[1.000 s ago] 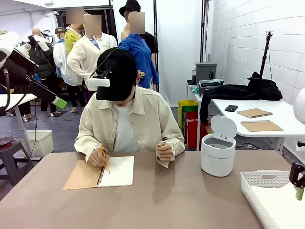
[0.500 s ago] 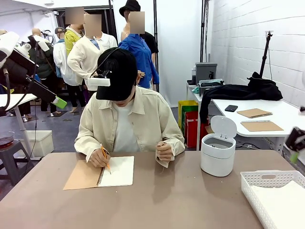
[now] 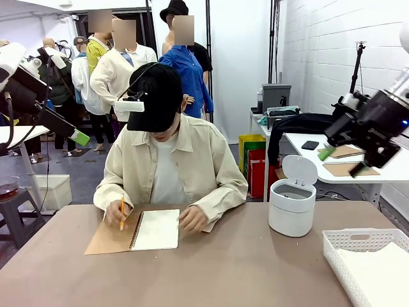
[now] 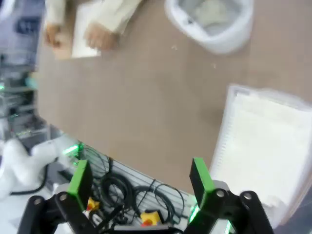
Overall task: Sort the paper based on its condition.
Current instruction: If a person hands you a paper, place it in the Organizing basket , and if it's crumpled, put it in the Trash can.
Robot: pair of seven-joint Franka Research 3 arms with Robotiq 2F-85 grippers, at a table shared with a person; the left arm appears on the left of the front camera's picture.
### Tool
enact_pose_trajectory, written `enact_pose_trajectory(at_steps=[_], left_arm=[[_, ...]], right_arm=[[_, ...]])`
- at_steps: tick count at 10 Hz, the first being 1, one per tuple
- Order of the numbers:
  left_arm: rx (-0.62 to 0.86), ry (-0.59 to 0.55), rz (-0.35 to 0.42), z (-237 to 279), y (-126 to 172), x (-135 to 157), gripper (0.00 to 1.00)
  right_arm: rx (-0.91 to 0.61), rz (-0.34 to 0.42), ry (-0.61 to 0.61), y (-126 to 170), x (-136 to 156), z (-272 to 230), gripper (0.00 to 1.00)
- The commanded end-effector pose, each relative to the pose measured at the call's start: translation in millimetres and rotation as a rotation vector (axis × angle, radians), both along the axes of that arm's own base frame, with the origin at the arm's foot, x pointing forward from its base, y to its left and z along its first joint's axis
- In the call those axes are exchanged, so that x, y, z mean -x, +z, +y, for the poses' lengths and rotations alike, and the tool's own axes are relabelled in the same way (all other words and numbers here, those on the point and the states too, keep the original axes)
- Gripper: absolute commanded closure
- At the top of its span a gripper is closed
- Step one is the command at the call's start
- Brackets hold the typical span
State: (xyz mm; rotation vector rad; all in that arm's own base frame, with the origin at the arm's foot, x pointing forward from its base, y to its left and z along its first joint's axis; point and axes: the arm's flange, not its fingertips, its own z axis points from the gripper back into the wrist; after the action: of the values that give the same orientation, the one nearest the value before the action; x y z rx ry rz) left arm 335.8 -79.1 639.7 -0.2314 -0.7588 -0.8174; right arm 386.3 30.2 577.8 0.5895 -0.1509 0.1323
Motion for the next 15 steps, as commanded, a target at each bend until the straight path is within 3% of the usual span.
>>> enact_pose_trajectory(at_steps=[1,4,8,11,15], left_arm=[[0.006,0.000,0.001,-0.4,0.5,0.2,0.00],[0.006,0.000,0.001,-0.4,0.5,0.2,0.00],[0.006,0.000,0.001,-0.4,0.5,0.2,0.00],[0.006,0.000,0.001,-0.4,0.5,0.2,0.00],[0.006,0.000,0.001,-0.4,0.5,0.2,0.00]], right_arm=[[0.053,-0.017,0.171,19.8,-27.9,19.0,0.00],[0.171,-0.238,0.337,51.8,-59.9,73.9,0.00],[0.162,-0.503,0.459,66.5,-85.5,139.0,0.00],[0.104,-0.667,0.536,75.5,-65.4,174.9,0.00],[0.079,-0.798,0.611,76.6,-28.9,209.0,0.00]])
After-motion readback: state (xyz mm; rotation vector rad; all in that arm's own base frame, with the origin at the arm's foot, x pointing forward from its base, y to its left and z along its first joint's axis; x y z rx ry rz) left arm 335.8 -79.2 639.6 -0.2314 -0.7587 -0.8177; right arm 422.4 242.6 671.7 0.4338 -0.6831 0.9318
